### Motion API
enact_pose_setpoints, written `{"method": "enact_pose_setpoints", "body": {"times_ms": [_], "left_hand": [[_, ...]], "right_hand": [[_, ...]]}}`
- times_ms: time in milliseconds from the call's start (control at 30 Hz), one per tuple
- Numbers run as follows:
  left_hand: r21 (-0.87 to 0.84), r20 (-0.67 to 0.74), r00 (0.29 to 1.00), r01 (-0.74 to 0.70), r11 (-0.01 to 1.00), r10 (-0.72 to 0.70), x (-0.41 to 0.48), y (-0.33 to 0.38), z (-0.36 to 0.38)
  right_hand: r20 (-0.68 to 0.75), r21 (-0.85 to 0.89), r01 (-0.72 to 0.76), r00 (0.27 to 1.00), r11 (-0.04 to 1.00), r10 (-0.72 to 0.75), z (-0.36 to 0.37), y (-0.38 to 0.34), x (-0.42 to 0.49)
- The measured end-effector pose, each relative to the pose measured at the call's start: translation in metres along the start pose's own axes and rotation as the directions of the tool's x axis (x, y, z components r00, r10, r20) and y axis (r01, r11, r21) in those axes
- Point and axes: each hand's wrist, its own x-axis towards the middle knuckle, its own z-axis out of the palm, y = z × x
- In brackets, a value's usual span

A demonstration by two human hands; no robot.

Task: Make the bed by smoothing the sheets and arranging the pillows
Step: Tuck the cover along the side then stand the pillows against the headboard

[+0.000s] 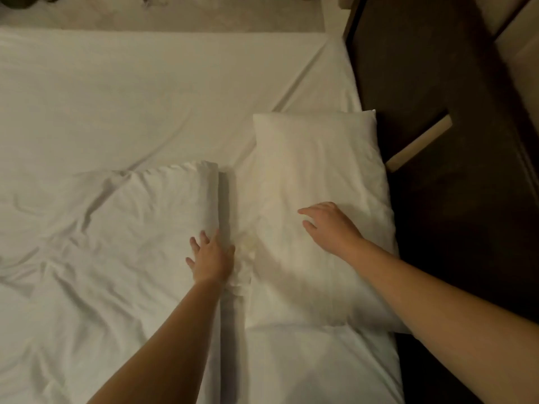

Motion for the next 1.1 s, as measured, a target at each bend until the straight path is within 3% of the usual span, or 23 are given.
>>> {"method": "enact_pose_setpoints", "body": {"times_ms": [133,300,600,767,967,1100], "left_hand": [[0.011,0.039,0.997,0.060,0.998,-0.061,0.013,-0.043,0.008],[-0.053,0.121,0.992,0.029,0.998,-0.023,0.036,-0.083,0.030],[-0.086,0.131,0.987,-0.078,0.993,0.089,0.075,-0.128,0.067],[-0.118,0.138,0.986,-0.079,0.990,0.095,0.083,-0.135,0.074],[-0.110,0.129,0.989,-0.063,0.992,0.077,0.084,-0.139,0.077],[-0.079,0.141,0.988,-0.047,0.996,0.058,0.079,-0.140,0.078]], "right_hand": [[0.085,-0.180,0.187,0.981,0.966,-0.174,0.031,-0.048,0.028],[0.225,-0.366,0.353,0.931,0.861,-0.286,0.067,-0.088,0.067],[0.411,-0.553,0.450,0.879,0.701,-0.240,0.115,-0.092,0.132],[0.496,-0.532,0.461,0.849,0.710,-0.180,0.124,-0.088,0.142],[0.453,-0.679,0.452,0.878,0.579,-0.155,0.115,-0.092,0.134],[0.385,-0.728,0.399,0.911,0.557,-0.149,0.088,-0.087,0.114]]}}
